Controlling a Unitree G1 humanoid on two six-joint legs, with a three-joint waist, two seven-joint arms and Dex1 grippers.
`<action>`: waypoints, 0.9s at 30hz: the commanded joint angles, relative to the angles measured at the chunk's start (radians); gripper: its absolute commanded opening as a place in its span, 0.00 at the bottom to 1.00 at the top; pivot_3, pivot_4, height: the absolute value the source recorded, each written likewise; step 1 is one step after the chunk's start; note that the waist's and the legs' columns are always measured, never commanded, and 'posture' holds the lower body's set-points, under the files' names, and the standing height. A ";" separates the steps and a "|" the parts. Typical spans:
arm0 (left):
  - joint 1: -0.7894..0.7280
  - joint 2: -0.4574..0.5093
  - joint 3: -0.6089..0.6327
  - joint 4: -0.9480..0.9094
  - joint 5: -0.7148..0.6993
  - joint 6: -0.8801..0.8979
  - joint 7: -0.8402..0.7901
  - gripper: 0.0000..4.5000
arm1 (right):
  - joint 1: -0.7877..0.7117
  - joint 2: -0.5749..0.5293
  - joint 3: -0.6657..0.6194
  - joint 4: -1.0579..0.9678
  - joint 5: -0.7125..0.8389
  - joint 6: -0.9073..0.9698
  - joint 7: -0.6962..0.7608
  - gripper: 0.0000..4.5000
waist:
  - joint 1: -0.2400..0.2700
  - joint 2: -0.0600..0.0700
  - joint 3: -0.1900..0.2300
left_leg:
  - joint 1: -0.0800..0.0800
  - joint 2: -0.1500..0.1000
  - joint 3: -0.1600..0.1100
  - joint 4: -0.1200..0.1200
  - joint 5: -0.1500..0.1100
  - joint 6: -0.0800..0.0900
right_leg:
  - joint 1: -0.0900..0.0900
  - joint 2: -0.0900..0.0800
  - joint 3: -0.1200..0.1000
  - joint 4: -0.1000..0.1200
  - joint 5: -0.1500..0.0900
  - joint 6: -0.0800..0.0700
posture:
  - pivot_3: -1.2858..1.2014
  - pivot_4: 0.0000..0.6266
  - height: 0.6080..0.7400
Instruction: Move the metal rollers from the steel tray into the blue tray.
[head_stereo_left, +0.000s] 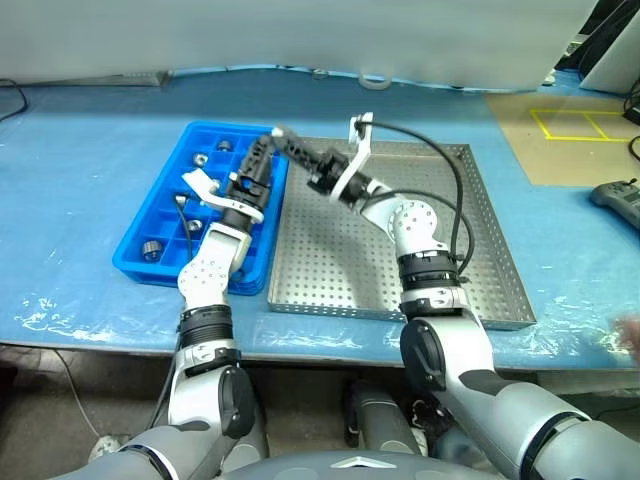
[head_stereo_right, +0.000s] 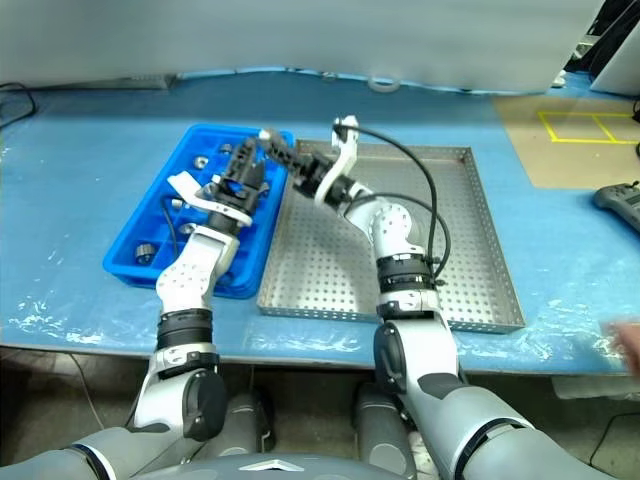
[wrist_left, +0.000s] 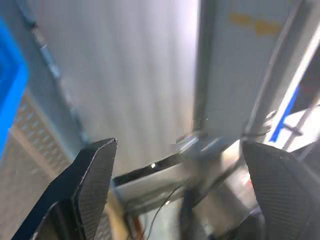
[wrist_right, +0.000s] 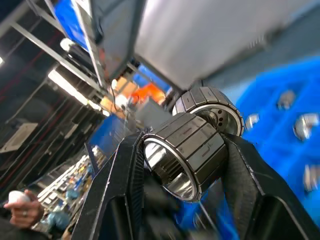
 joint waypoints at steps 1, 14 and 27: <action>-0.006 -0.008 -0.010 -0.040 -0.047 0.019 0.006 0.96 | -0.017 0.007 0.025 -0.082 0.037 0.023 0.038 0.47 | -0.001 0.000 0.000 | 0.000 0.000 0.000 0.000 0.000 0.000 | 0.000 0.000 0.000 0.000 0.000 0.000 | 0.36 0.24 1.00; 0.012 -0.002 -0.050 -0.036 -0.021 0.036 0.016 0.96 | 0.000 -0.004 0.050 -0.129 0.054 0.063 0.083 0.47 | -0.001 0.000 0.000 | 0.000 0.000 0.000 0.000 0.001 -0.001 | 0.000 0.000 0.000 0.000 0.000 0.000 | 0.36 0.24 1.00; 0.044 0.006 -0.075 0.027 0.066 0.001 0.026 0.96 | 0.011 -0.001 0.059 -0.156 0.059 0.076 0.087 0.47 | 0.000 0.000 0.000 | 0.001 0.000 0.000 0.001 0.001 -0.001 | 0.000 0.000 0.000 0.000 0.001 0.001 | 0.36 0.24 1.00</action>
